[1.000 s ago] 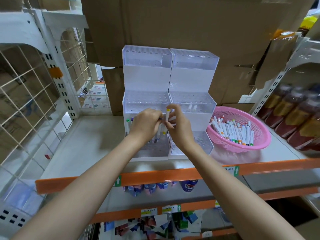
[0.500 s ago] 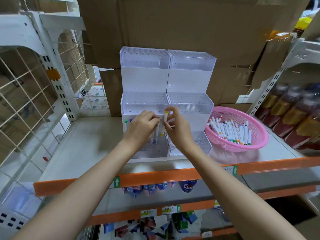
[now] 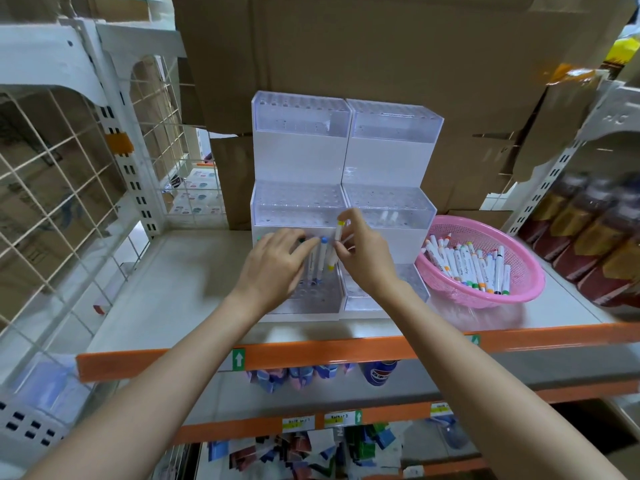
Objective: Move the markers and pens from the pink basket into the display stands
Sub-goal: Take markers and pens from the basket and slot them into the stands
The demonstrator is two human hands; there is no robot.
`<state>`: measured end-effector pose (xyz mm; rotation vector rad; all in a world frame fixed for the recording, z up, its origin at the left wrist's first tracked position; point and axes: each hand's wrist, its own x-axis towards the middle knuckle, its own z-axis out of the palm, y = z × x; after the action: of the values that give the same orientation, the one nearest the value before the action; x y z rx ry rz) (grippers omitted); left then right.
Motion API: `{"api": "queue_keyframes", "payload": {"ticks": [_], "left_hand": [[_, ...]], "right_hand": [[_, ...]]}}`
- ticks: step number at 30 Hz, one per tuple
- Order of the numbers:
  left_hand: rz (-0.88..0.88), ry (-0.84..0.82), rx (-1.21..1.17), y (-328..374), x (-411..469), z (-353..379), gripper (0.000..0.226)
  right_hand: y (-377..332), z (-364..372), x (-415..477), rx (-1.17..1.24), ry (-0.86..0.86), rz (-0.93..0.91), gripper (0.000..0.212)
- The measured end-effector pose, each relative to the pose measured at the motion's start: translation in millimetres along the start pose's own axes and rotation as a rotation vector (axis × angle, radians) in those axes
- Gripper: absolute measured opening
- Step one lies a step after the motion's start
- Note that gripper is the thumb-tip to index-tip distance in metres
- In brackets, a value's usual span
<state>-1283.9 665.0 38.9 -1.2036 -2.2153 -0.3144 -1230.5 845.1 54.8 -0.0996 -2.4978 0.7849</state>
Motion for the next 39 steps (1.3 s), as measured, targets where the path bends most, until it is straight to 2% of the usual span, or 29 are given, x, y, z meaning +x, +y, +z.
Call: {"api": "queue_keyframes", "payload": {"ticks": [9,16,21,27,29,32,39], "left_hand": [[-0.042,-0.069,0.005,2.4,0.5,0.3,0.046],[-0.057,-0.072,0.004,3.3,0.0,-0.2,0.05],[-0.061,-0.068,0.001,4.2,-0.3,-0.5,0.051],[-0.07,-0.061,-0.006,4.4,-0.2,-0.8,0.053],[-0.073,-0.063,-0.007,4.7,0.0,-0.7,0.053],[-0.08,-0.07,-0.012,5.2,0.5,-0.2,0.054],[-0.114,-0.052,-0.024,8.7,2.4,0.4,0.046]], "right_hand": [[6.8,-2.3,-4.9,-0.092,-0.108,-0.096,0.025],[5.5,6.5,-8.4,-0.044,-0.045,-0.061,0.023],[3.7,9.8,-7.7,-0.053,-0.061,-0.048,0.017],[0.8,7.4,-3.1,-0.07,-0.104,0.008,0.026],[1.3,6.3,-2.6,-0.072,-0.106,0.014,0.022],[2.5,5.3,-4.2,-0.098,-0.1,0.003,0.012],[2.4,1.0,-10.3,-0.22,-0.064,-0.1,0.018]]}}
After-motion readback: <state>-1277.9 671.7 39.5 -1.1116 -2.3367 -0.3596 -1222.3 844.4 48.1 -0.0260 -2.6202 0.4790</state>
